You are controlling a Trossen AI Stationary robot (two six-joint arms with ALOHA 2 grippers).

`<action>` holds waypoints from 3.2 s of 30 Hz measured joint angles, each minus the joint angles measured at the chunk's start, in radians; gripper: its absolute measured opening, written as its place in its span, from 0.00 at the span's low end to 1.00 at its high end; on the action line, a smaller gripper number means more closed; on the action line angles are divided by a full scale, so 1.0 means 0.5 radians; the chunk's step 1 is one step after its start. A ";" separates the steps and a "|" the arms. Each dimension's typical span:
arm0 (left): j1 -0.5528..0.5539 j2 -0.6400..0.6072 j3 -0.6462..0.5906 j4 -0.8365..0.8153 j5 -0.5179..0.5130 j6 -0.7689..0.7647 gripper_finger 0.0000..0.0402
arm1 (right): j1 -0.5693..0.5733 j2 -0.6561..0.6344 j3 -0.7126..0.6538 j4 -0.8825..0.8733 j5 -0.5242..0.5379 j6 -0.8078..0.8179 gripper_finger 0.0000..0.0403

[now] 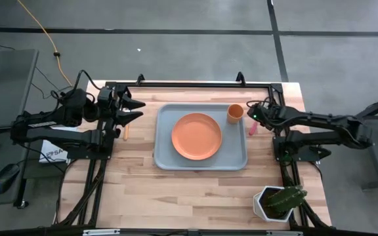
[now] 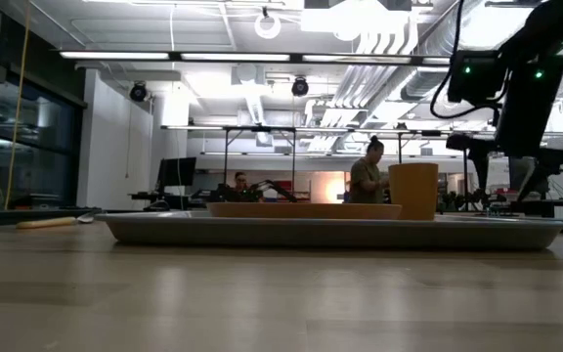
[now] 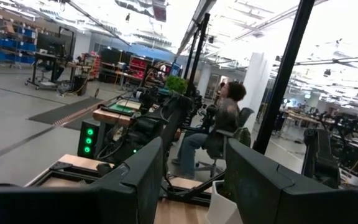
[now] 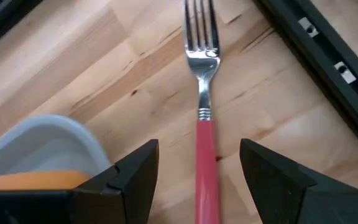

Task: Pick and place plate/cup/fork/spoon on tray
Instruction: Put the pink fork on the gray tray to the left of the orange plate

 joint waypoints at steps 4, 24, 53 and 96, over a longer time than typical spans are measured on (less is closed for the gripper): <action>0.000 0.000 0.000 0.000 0.000 0.000 0.40 | 0.000 0.146 0.000 0.002 0.023 0.061 0.54; 0.000 0.000 0.000 0.000 0.000 0.000 0.40 | -0.120 0.535 0.000 0.200 -0.086 0.134 0.54; 0.000 0.000 0.000 0.001 0.000 0.000 0.40 | -0.130 0.636 0.001 0.211 -0.115 0.005 0.14; 0.000 0.000 0.000 0.001 0.000 -0.053 0.40 | -0.129 0.173 -0.001 0.131 0.017 -0.398 0.12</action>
